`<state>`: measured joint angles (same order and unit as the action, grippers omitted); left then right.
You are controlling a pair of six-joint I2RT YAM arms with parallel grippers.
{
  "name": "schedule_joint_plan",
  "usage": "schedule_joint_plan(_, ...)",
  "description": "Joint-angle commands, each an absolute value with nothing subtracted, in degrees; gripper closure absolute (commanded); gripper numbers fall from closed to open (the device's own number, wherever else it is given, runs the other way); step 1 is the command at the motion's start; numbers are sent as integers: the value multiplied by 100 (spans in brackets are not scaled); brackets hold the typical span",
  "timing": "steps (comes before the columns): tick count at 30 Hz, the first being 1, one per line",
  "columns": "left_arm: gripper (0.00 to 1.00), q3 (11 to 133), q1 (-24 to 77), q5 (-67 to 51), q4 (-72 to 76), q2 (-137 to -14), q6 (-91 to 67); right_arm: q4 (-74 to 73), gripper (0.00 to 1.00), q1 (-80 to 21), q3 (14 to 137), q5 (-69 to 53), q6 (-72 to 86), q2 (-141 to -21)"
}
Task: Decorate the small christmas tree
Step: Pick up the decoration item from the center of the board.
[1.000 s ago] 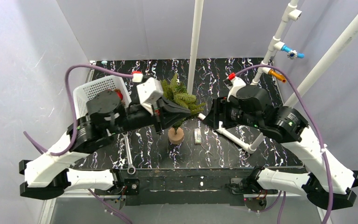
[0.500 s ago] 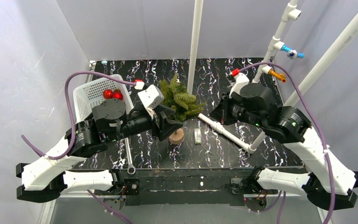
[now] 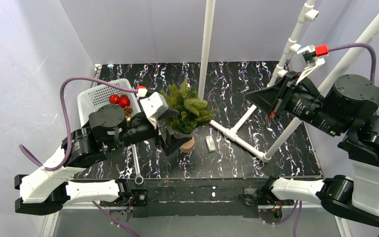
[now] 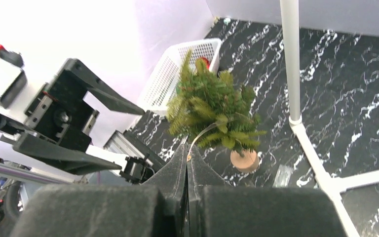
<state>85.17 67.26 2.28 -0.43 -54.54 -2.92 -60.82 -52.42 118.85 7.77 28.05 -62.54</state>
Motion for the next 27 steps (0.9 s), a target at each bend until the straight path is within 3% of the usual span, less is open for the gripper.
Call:
schedule_joint_plan(1,10,8729,6741,0,73,-5425,-130,-6265,99,-5256,12597,741,2446,-6736)
schedule_joint_plan(14,13,8390,6741,-988,144,-5681,-397,-5907,99,-5256,13474,-483,2321,-6884)
schedule_joint_plan(22,20,6874,6913,-1053,1188,-5624,-1142,-5742,99,-5256,12720,-269,2355,-6449)
schedule_joint_plan(27,19,6081,7441,-370,2177,-5791,-932,-5715,99,-5256,12581,-261,2368,-6394)
